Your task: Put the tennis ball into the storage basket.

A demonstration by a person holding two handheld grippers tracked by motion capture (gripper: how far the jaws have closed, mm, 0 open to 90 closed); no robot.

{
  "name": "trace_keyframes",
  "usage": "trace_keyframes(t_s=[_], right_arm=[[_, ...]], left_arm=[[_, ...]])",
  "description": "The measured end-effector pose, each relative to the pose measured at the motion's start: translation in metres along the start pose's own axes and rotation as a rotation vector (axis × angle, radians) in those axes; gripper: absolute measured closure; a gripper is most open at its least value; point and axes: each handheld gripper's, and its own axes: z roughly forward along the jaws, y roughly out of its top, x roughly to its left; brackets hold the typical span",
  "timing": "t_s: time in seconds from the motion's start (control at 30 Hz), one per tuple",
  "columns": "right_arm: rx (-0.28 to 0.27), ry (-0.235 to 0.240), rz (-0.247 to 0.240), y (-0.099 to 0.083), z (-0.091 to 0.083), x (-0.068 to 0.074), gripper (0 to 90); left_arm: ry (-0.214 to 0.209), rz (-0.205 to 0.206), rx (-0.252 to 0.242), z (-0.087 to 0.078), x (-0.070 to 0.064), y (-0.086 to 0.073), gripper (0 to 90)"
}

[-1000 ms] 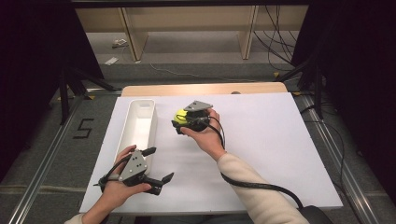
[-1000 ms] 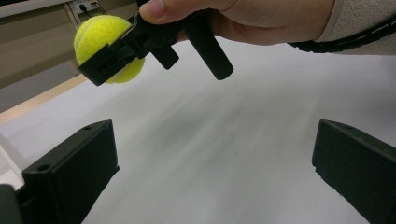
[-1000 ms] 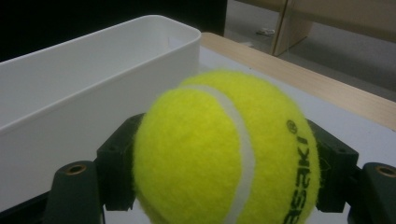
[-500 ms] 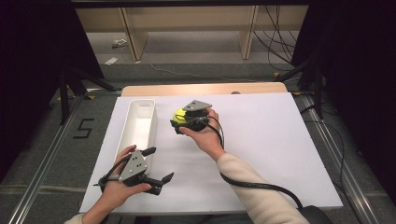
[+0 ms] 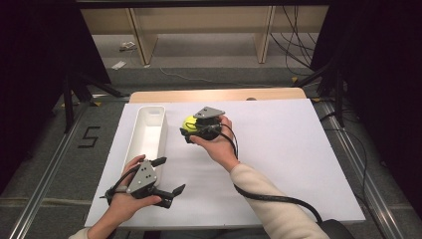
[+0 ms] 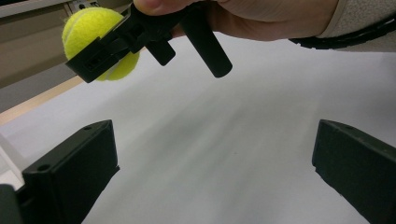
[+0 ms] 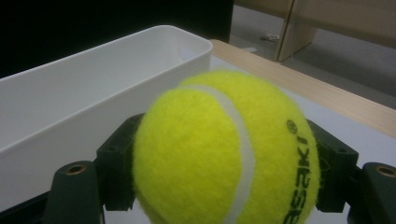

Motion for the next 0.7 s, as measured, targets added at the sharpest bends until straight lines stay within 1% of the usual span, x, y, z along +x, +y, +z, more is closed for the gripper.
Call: trace_keyframes(t_s=[0.7], right_arm=[[-0.008, 0.017, -0.01, 0.0041, 0.0013, 0.0076, 27.0]], left_arm=[[-0.003, -0.003, -0.001, 0.0, 0.0001, -0.0002, 0.0]])
